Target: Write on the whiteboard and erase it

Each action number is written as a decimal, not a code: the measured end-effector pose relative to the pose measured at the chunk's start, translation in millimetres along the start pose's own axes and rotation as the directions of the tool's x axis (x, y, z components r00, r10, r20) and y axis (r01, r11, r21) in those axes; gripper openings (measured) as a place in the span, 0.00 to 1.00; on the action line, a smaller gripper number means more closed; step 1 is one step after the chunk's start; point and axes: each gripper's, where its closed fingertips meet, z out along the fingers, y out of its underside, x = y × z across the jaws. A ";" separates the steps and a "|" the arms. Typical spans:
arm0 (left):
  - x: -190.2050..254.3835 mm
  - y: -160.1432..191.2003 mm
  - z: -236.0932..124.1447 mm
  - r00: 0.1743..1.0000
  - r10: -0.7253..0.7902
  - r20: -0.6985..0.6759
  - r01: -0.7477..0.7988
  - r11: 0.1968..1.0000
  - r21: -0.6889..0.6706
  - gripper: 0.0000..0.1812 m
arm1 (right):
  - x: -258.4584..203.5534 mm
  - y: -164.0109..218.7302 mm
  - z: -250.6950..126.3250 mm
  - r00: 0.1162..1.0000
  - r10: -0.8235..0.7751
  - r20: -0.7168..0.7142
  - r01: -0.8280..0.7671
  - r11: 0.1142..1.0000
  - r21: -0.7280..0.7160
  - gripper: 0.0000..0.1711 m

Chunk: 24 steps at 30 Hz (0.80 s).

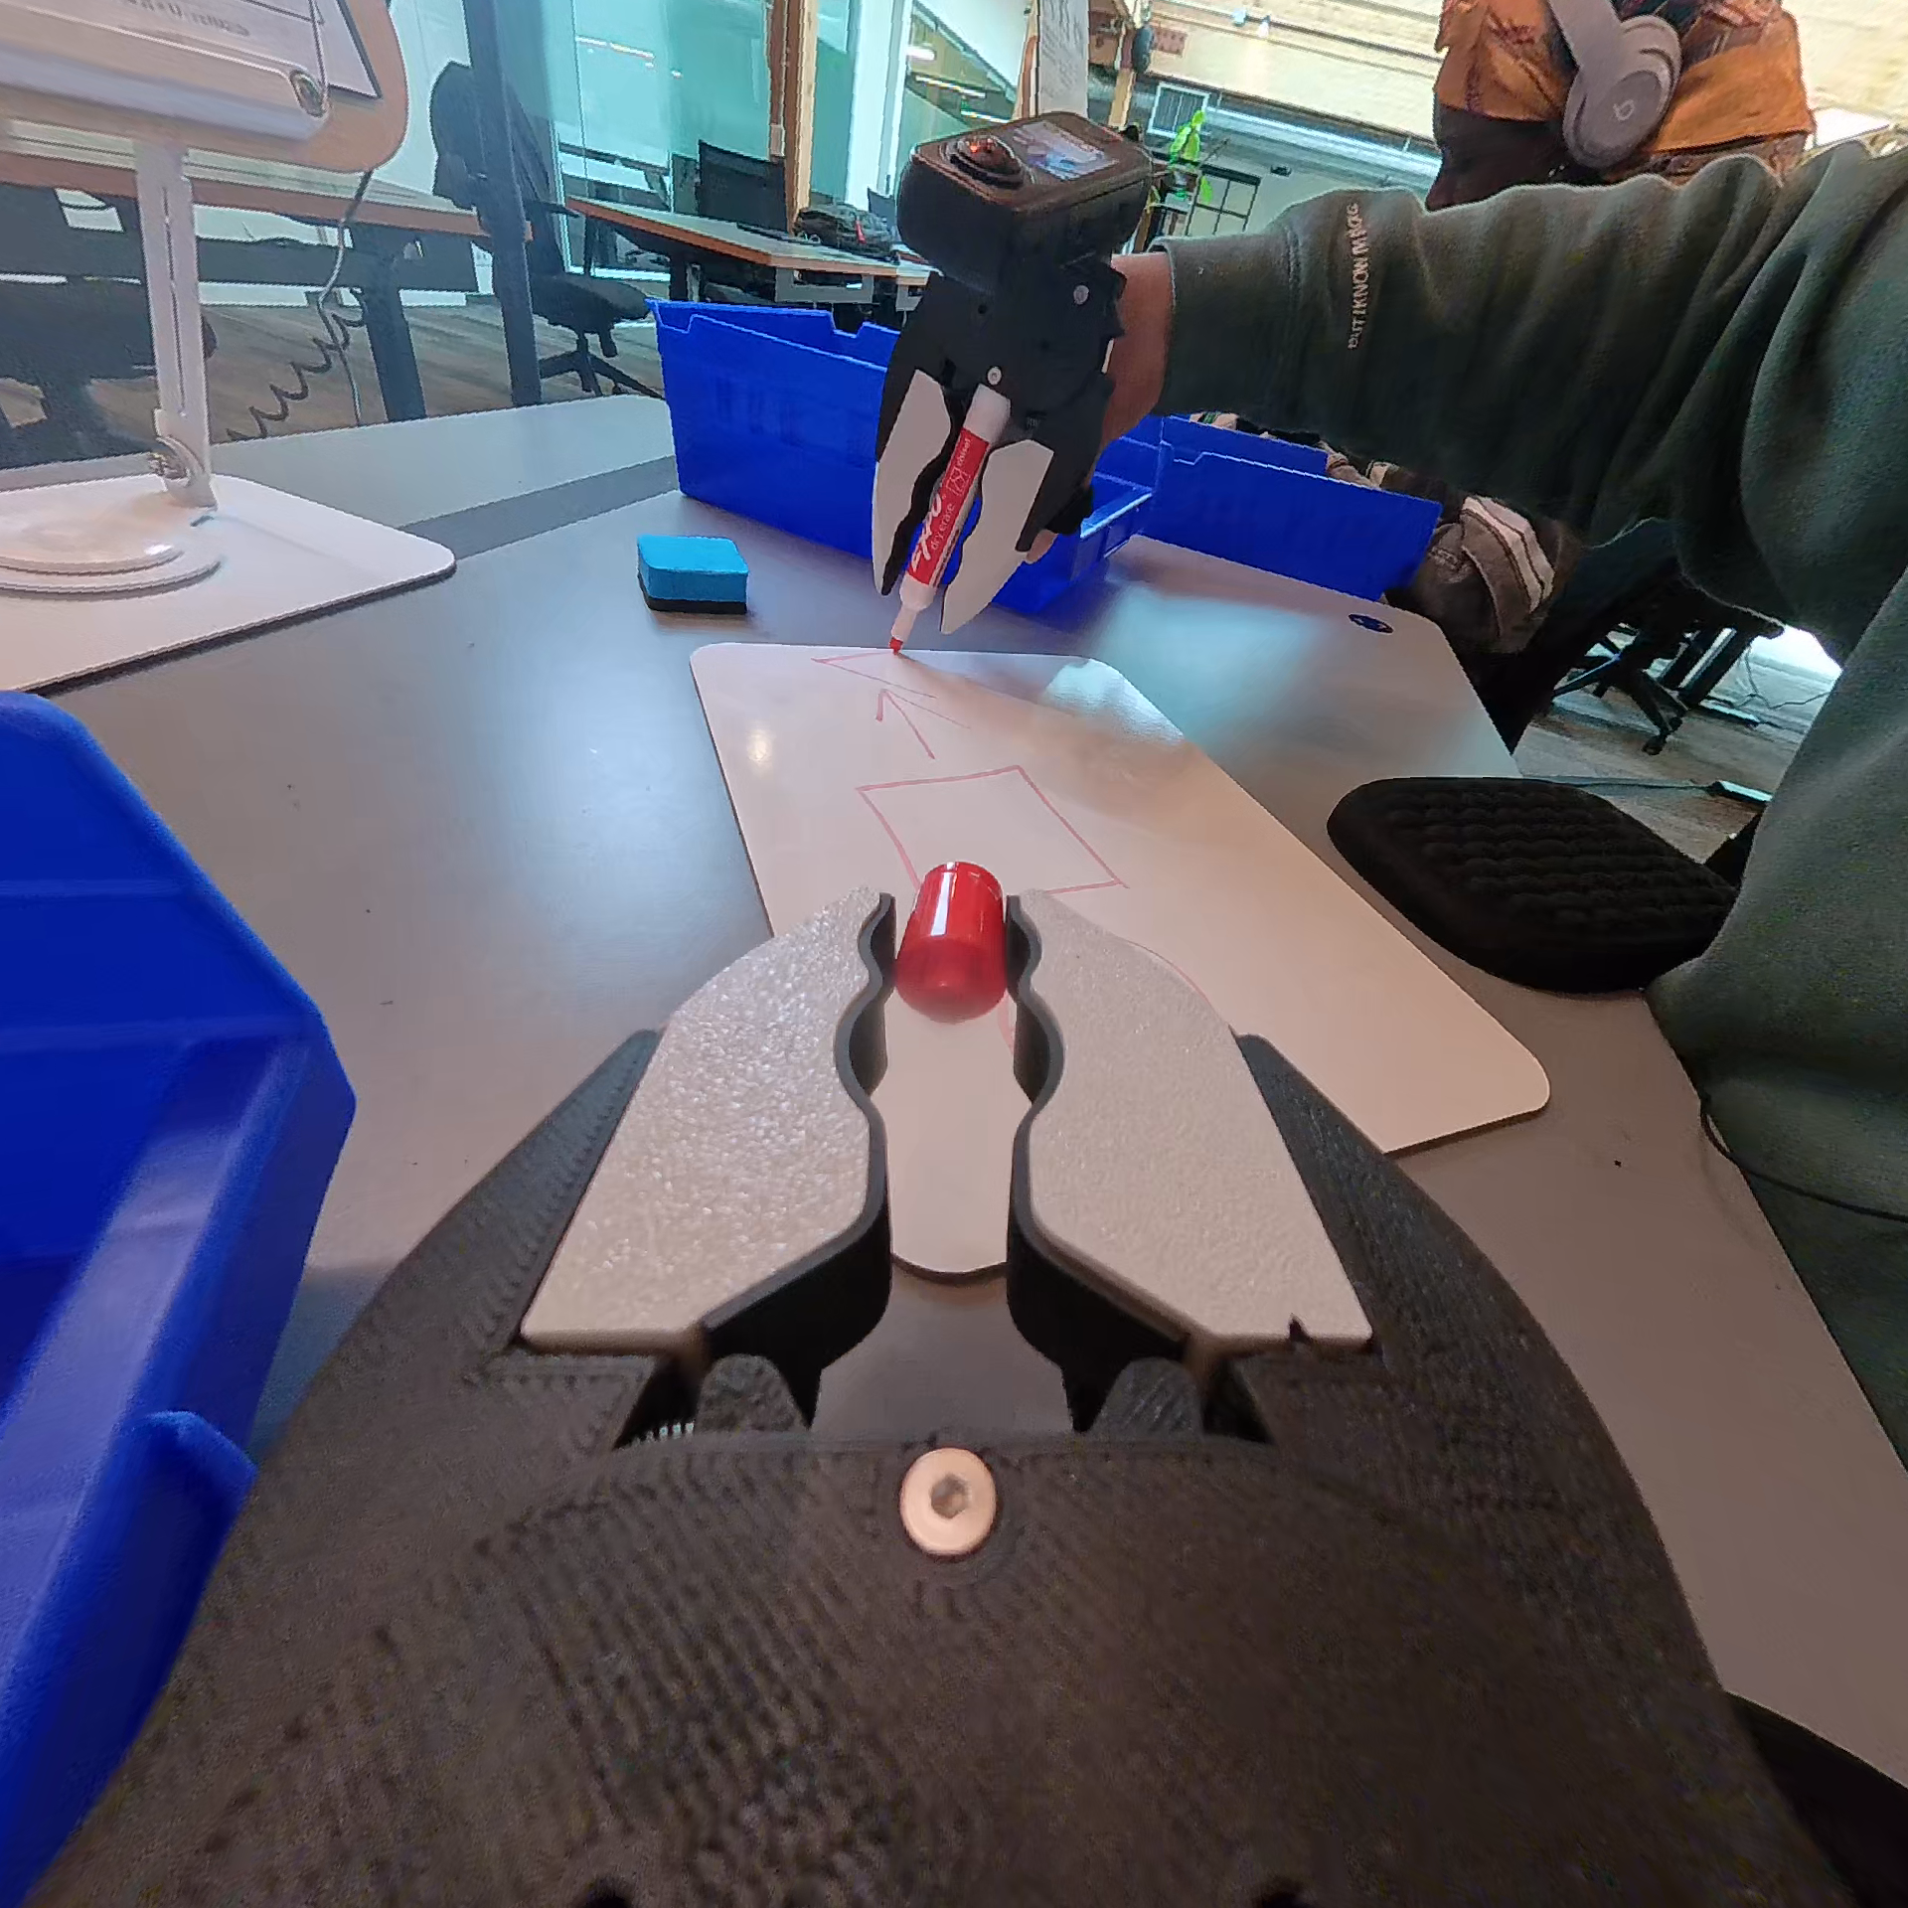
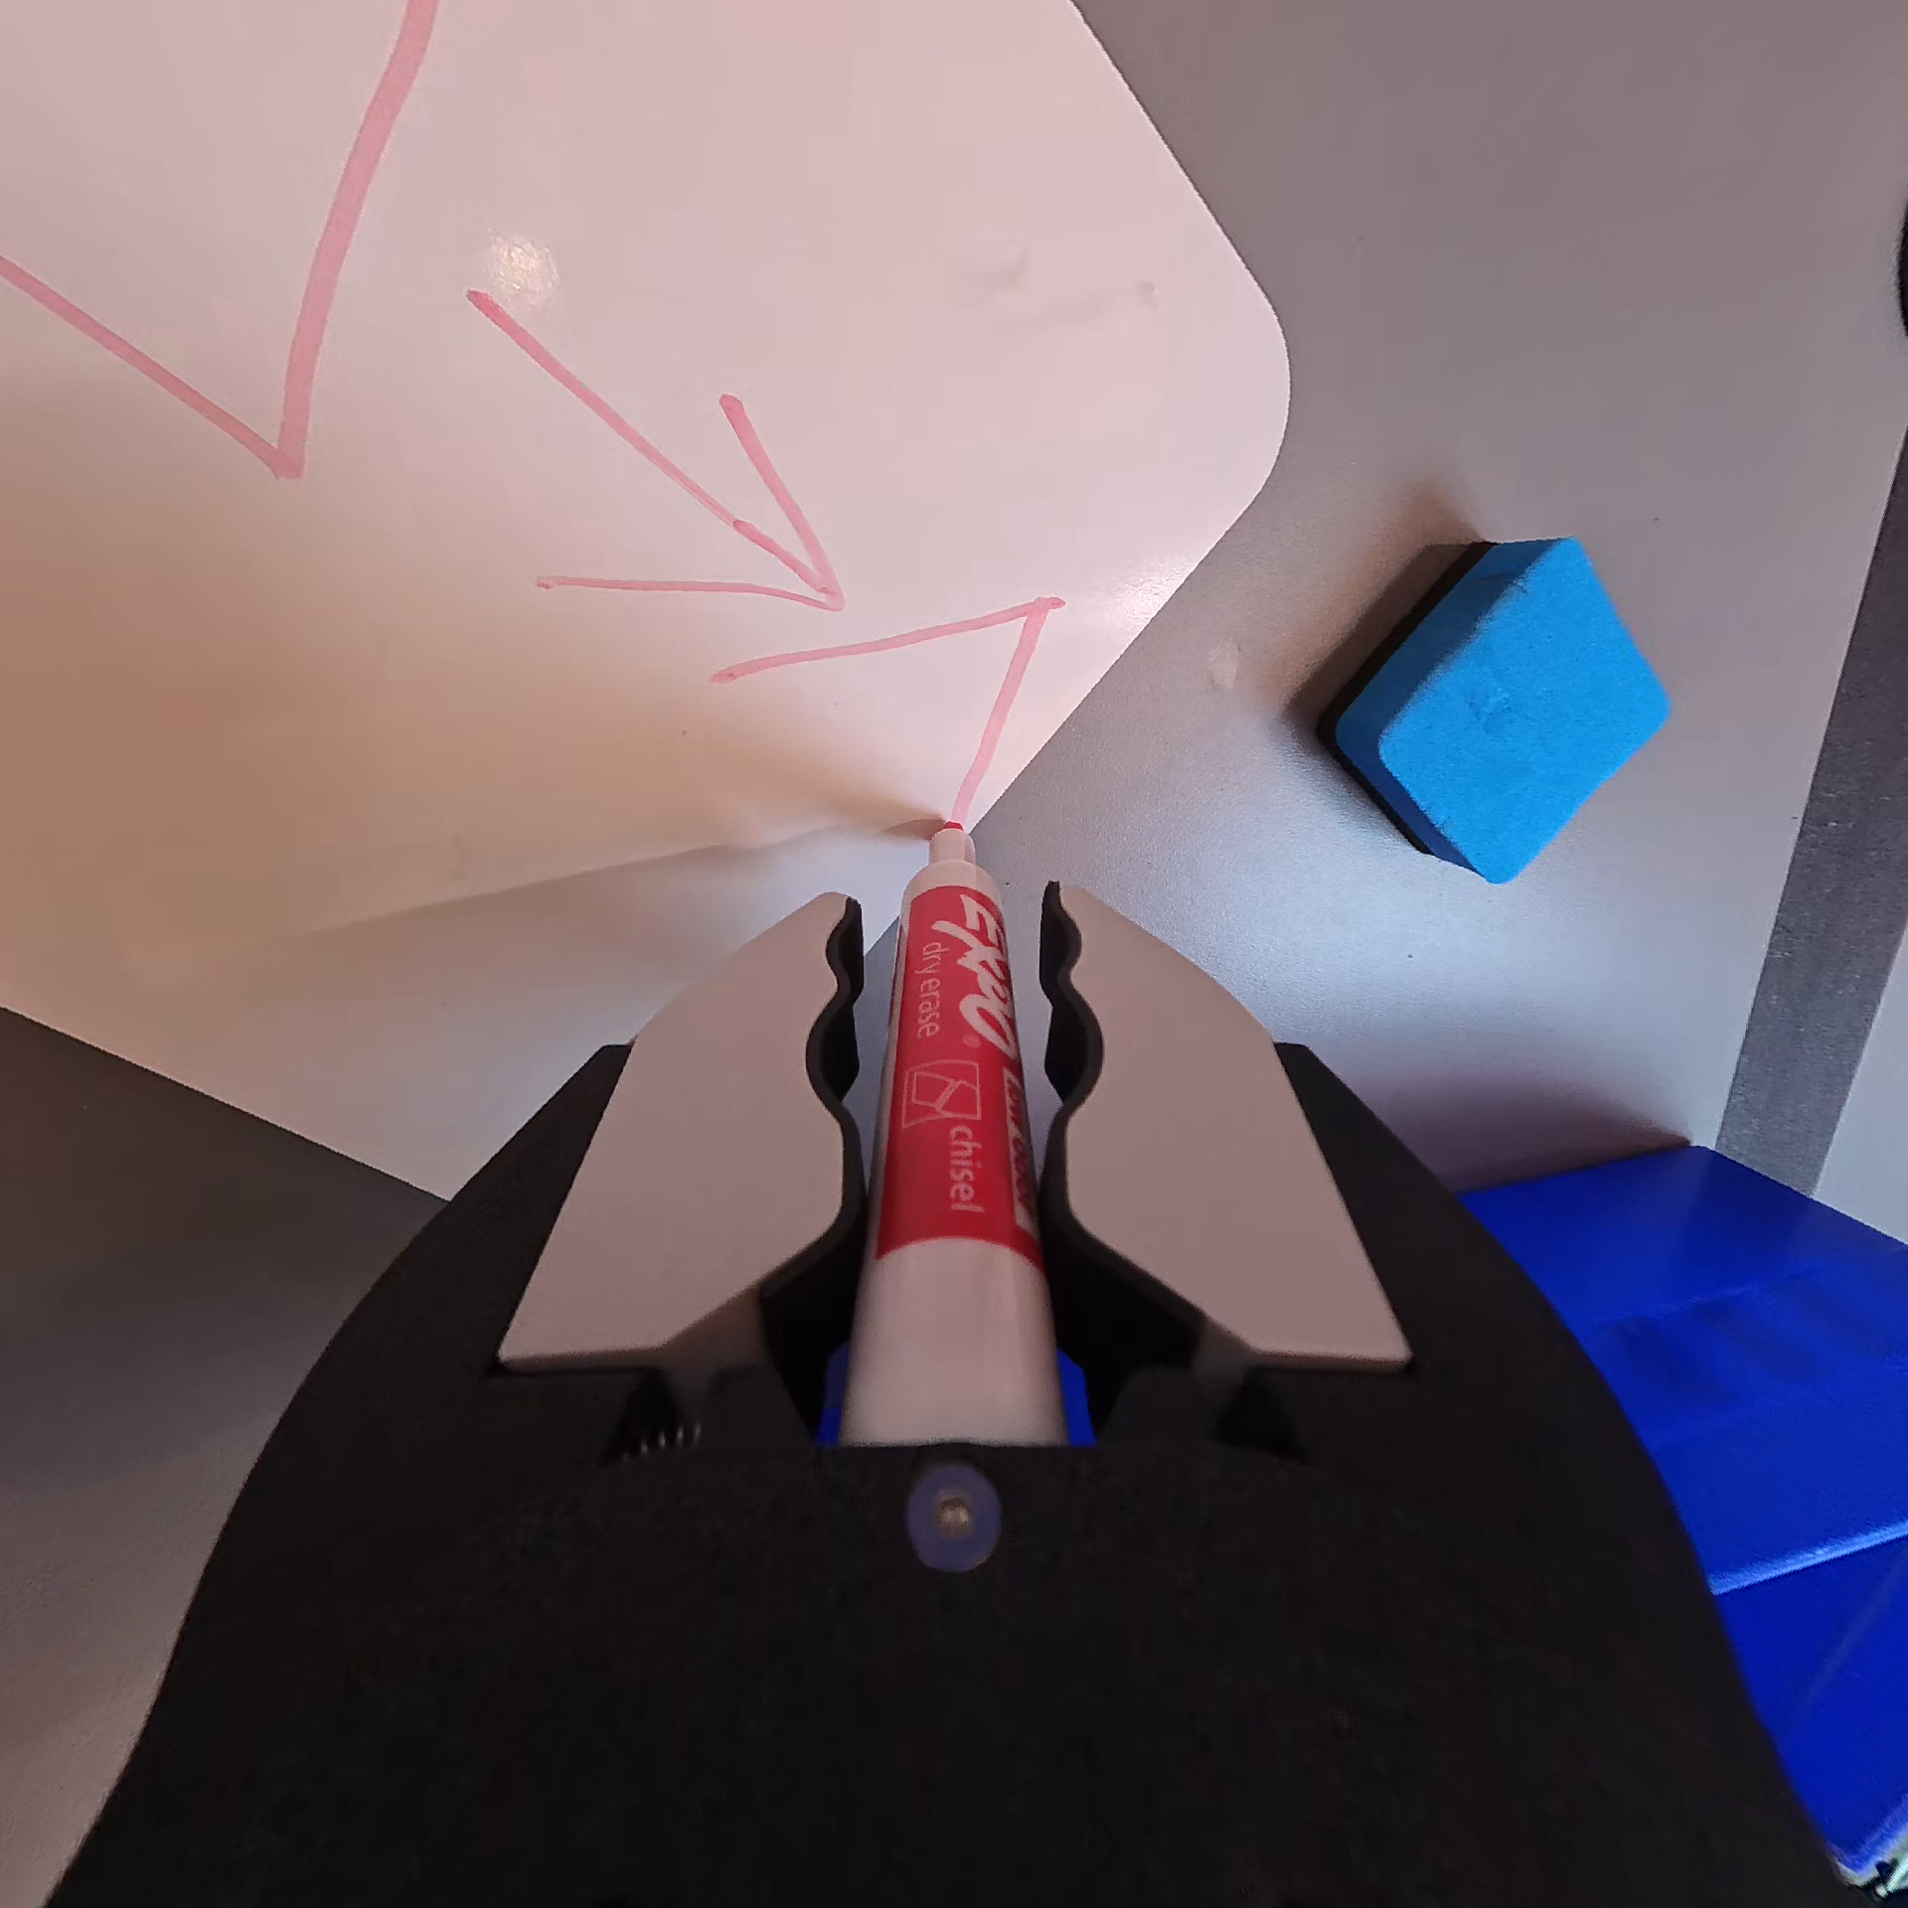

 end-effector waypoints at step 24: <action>0.3 -0.1 0.4 1.000 0.003 -0.002 -0.003 1.000 0.000 0.11 | -1.2 -52.6 -68.0 0.991 0.098 -0.092 -0.057 0.927 0.371 0.20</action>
